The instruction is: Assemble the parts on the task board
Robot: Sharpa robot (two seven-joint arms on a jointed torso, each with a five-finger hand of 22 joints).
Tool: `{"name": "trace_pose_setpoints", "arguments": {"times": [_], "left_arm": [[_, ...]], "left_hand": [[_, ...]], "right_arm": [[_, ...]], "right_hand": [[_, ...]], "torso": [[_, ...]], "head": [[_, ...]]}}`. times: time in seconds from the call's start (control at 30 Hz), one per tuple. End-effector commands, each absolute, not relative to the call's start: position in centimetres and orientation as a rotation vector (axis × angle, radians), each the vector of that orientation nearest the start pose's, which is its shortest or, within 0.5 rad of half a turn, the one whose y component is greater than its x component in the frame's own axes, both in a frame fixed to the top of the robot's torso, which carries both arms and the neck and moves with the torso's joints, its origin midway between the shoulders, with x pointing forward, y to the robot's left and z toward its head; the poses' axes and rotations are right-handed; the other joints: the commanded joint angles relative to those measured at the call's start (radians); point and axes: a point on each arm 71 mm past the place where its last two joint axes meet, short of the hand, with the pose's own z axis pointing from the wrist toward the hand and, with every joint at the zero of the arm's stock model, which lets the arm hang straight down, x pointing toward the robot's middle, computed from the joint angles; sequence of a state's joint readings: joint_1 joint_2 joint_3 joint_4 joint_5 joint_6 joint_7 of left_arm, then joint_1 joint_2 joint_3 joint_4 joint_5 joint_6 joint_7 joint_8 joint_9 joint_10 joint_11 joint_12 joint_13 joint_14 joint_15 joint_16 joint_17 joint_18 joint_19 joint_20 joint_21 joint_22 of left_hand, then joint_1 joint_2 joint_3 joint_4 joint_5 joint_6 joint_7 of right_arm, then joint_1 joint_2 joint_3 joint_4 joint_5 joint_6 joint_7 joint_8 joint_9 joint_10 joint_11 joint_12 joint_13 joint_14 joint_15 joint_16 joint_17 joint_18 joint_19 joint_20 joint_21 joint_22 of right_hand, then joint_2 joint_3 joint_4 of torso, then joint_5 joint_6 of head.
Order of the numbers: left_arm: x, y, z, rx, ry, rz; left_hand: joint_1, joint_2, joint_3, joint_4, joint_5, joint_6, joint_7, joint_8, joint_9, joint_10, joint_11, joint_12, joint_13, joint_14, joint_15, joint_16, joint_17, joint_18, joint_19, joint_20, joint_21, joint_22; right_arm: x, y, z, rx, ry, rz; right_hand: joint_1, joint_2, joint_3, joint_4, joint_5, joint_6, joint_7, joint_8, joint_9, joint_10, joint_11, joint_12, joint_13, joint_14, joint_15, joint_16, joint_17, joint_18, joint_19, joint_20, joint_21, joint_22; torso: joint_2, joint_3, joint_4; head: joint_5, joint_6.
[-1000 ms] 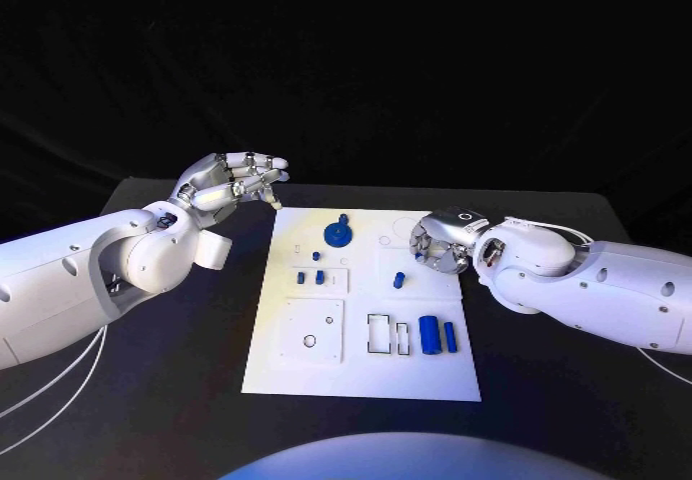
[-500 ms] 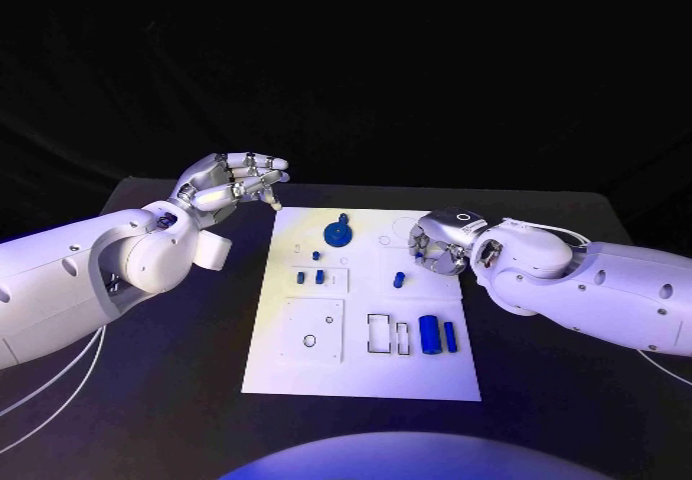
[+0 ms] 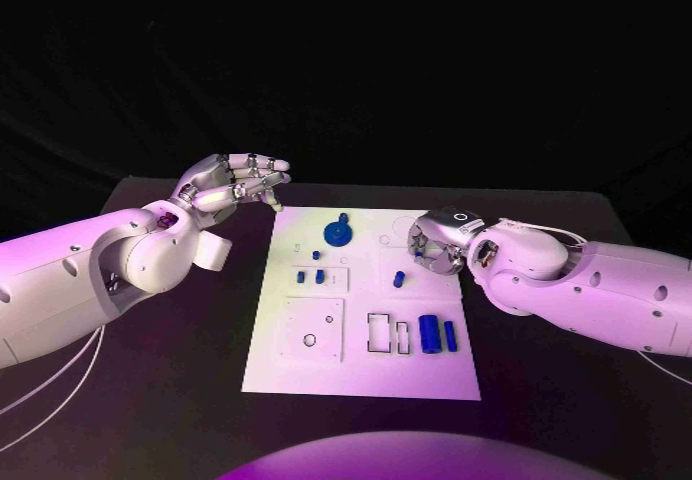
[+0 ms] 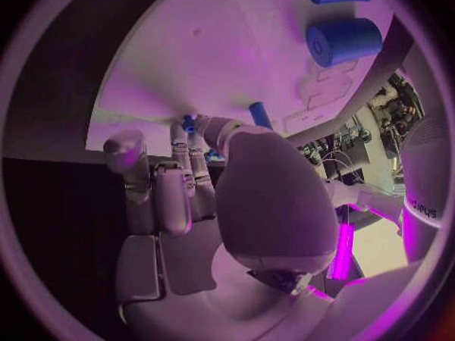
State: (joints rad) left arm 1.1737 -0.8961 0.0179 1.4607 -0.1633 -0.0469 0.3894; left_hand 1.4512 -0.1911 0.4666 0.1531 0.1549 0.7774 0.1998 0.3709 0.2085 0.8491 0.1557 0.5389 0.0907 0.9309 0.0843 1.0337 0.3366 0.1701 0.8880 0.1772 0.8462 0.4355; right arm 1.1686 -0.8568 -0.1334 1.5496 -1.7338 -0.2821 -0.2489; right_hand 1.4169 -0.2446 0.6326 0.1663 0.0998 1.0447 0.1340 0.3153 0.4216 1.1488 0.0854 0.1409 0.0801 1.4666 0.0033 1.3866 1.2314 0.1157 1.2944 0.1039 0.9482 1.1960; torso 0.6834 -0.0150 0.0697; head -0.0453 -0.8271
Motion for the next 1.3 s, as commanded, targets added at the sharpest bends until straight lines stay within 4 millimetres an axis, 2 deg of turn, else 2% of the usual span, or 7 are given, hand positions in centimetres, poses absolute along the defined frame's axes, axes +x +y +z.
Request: {"name": "trace_pose_setpoints", "arguments": {"times": [0.03,0.2,0.43,0.67,1.3], "left_arm": [[49.4,23.7,-17.0,-0.887,1.533,-1.675],[49.4,23.7,-17.0,-0.884,1.536,-1.670],[49.4,23.7,-17.1,-0.879,1.541,-1.667],[49.4,23.6,-17.1,-0.876,1.545,-1.665],[49.4,23.6,-17.1,-0.875,1.546,-1.663]], "left_hand": [[-0.001,-0.006,0.004,0.000,0.002,-0.005,0.029,-0.004,-0.001,-0.002,0.004,-0.006,-0.001,-0.007,0.001,-0.006,0.000,0.012,-0.006,-0.003,0.001,-0.001],[-0.001,-0.006,0.005,-0.001,0.002,-0.007,0.030,-0.005,-0.002,-0.003,0.005,-0.007,-0.002,-0.008,0.002,-0.007,0.000,0.012,-0.007,-0.002,0.001,-0.001],[0.000,-0.006,0.006,-0.002,0.002,-0.008,0.030,-0.005,-0.002,-0.005,0.006,-0.007,-0.002,-0.009,0.002,-0.008,-0.001,0.012,-0.008,-0.002,0.000,-0.002],[0.001,-0.006,0.007,-0.004,0.002,-0.010,0.031,-0.006,-0.003,-0.006,0.006,-0.008,-0.003,-0.010,0.002,-0.009,-0.001,0.012,-0.008,-0.001,0.000,-0.002],[0.001,-0.006,0.007,-0.005,0.002,-0.011,0.031,-0.006,-0.003,-0.007,0.007,-0.009,-0.003,-0.010,0.003,-0.010,-0.001,0.012,-0.009,-0.001,0.000,-0.002]], "right_arm": [[45.4,-20.3,-24.7,-0.410,1.804,0.358],[45.4,-20.3,-24.6,-0.407,1.793,0.349],[45.3,-20.3,-24.5,-0.403,1.775,0.345],[45.2,-20.2,-24.2,-0.390,1.733,0.359],[44.9,-20.4,-22.8,-0.347,1.639,0.406]], "right_hand": [[0.021,0.013,0.018,-0.023,0.012,0.005,0.004,0.005,0.005,0.013,-0.005,0.005,0.003,0.022,-0.003,0.009,0.007,0.008,0.014,-0.002,0.017,0.012],[0.032,0.026,0.053,-0.074,0.025,0.007,0.004,0.010,0.016,0.046,-0.012,0.020,0.010,0.030,-0.011,0.017,0.020,0.001,0.034,-0.011,0.063,0.045],[0.020,0.032,0.074,-0.113,0.024,0.011,-0.001,0.009,0.022,0.079,-0.021,0.038,0.024,0.033,-0.019,0.018,0.023,-0.004,0.045,-0.018,0.098,0.073],[0.016,0.035,0.082,-0.134,0.024,0.013,-0.004,0.006,0.023,0.096,-0.027,0.051,0.037,0.033,-0.023,0.015,0.020,-0.009,0.055,-0.023,0.124,0.092],[0.010,0.034,0.086,-0.148,0.024,0.021,-0.007,0.005,0.024,0.106,-0.031,0.061,0.048,0.035,-0.027,0.016,0.022,-0.011,0.061,-0.026,0.139,0.104]], "torso": [[0.000,-0.0001,0.0001],[0.000,0.0002,0.0000],[0.000,0.0002,0.0001],[0.000,0.0000,0.0003],[-0.001,-0.0001,-0.0002]], "head": [[-0.001,-0.001],[-0.001,0.000],[-0.002,-0.001],[-0.002,0.000],[-0.005,0.002]]}}
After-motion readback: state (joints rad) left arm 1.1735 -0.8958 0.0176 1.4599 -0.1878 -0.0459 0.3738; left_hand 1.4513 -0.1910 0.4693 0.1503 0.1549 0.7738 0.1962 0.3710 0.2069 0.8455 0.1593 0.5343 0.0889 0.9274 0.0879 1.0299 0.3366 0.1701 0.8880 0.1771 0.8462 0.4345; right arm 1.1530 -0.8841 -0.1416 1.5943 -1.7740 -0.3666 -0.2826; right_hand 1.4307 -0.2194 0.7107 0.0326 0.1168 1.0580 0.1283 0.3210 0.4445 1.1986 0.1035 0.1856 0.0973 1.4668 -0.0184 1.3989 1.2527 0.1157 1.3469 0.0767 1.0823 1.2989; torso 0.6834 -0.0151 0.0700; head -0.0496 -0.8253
